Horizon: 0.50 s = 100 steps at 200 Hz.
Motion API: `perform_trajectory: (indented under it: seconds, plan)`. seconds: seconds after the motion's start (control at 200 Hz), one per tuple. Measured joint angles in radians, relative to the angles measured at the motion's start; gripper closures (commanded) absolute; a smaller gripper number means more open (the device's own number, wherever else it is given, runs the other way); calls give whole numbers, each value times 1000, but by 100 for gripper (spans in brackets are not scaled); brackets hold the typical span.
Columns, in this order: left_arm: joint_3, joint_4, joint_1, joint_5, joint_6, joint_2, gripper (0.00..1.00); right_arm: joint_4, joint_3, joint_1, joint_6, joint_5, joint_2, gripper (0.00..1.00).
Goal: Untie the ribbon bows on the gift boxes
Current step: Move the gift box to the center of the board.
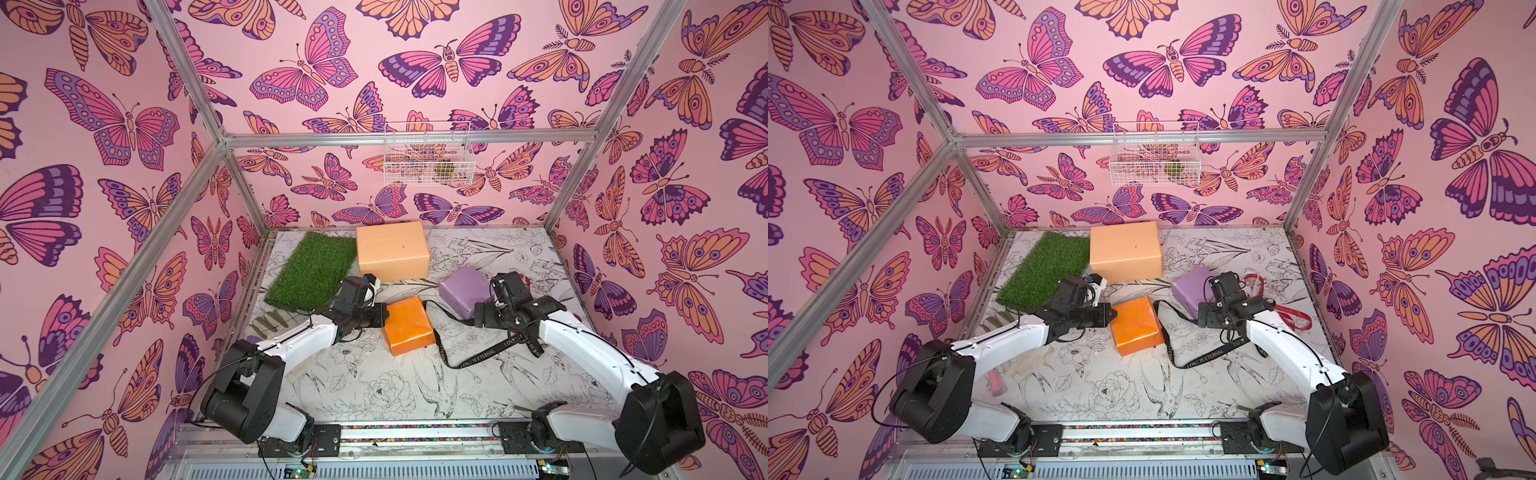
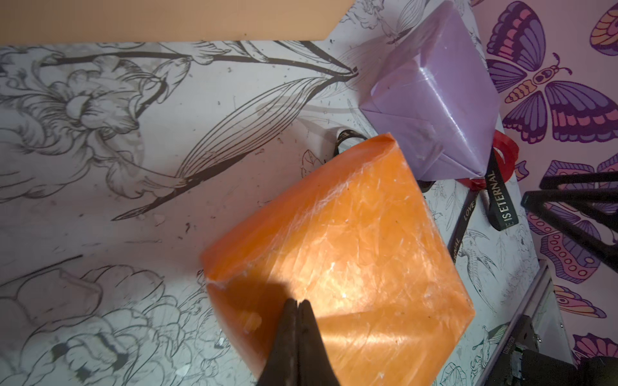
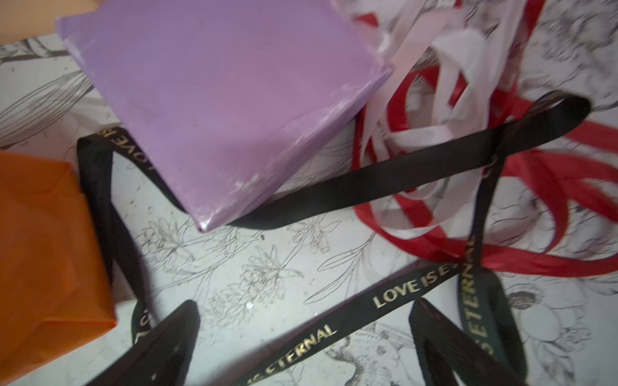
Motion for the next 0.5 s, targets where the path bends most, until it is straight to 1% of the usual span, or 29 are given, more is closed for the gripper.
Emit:
perform_trajectory:
  seconds: [0.07,0.13,0.24,0.31,0.38,0.501]
  plan:
    - [2,-52,-6,-11,-3,-25,92,90,-64,-6,-58,86,-37,0]
    - [14,-96,-25,-22,-6,-50,90,190,-151,-13,-119,160,-79,0]
    - [68,-136,-82,-33,-21,-79,89,386,-306,-42,-213,233,-138,1]
    - [119,-135,-131,-42,-30,-77,89,527,-402,-87,-254,235,-163,1]
    - [164,-116,-184,-42,-39,-65,89,622,-464,-138,-272,232,-167,1]
    - [236,-43,-274,-41,-56,13,89,794,-529,-190,-272,209,-162,1]
